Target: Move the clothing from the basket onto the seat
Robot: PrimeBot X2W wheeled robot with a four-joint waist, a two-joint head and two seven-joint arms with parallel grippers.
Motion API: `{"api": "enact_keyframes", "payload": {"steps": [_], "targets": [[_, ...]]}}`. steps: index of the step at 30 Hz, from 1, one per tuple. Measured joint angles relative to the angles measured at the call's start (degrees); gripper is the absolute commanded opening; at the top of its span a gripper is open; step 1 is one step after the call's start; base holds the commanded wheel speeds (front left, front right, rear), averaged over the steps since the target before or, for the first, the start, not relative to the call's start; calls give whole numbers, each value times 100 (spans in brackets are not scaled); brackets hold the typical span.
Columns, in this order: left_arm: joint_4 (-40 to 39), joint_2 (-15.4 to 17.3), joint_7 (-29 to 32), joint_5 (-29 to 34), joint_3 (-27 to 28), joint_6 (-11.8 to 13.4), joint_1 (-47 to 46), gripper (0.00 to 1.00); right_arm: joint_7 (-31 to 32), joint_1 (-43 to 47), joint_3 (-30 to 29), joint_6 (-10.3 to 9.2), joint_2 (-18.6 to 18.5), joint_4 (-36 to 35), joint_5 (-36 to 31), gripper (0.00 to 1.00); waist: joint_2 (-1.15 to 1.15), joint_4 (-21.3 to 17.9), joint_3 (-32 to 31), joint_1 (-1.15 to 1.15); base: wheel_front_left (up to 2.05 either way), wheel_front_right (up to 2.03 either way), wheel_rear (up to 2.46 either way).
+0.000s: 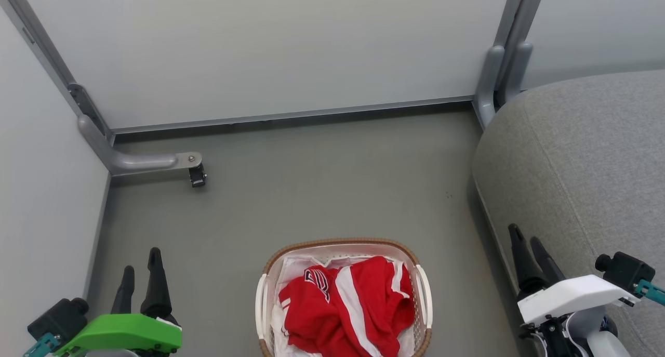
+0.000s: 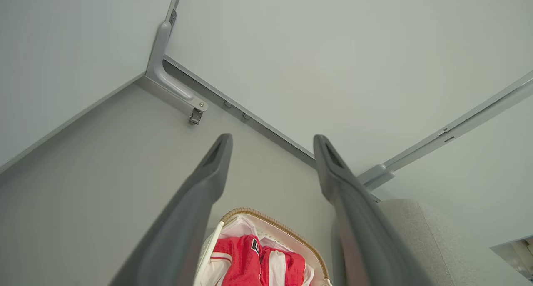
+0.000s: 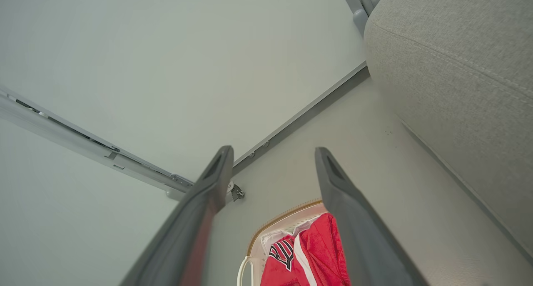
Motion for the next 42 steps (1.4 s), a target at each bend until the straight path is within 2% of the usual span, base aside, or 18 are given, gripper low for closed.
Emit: {"api": "enact_keyframes", "payload": {"steps": [24,42], "targets": [[87,191,-398,1618,-387,281,129,100,-402,81,146,0,-8,42,-1589,100,0,39,-13,0,0,0,0],[79,256,-638,2585,-487,344,255,100,-647,104,218,0,14,99,-2598,100,0,35,-49,0,0,0,0]]}}
